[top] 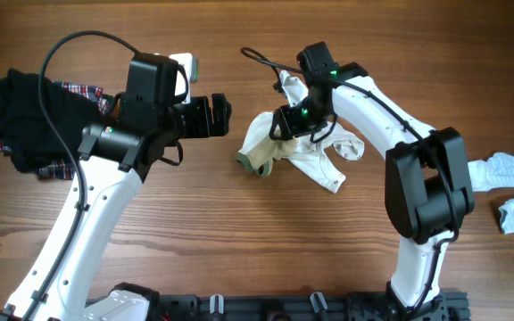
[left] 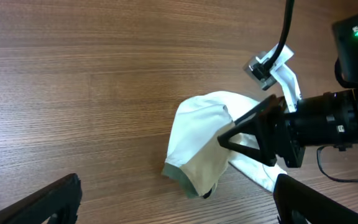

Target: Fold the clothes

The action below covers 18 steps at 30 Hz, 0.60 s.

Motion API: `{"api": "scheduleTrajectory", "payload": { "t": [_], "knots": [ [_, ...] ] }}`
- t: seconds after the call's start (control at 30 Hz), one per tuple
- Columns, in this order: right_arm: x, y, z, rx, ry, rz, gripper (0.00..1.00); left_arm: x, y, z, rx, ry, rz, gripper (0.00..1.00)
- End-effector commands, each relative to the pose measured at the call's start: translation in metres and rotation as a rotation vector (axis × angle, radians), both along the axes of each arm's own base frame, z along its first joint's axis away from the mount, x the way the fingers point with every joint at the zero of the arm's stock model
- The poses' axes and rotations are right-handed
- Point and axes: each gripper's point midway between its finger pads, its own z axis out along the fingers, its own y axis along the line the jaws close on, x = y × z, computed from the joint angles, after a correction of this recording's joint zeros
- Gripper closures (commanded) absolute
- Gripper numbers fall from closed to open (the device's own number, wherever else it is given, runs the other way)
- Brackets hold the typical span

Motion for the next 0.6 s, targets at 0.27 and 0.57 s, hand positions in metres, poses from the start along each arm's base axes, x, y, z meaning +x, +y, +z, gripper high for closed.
{"api": "scheduleTrajectory", "payload": {
  "t": [0.27,0.57],
  "knots": [
    [-0.029,0.009,0.021,0.084,0.115,0.025,0.96,0.002,-0.001,0.009,-0.001,-0.031,-0.021,0.0],
    [0.015,0.067,0.148,0.545,-0.046,-0.104,0.96,0.003,0.018,0.036,0.054,-0.125,0.051,0.0]
  ]
}}
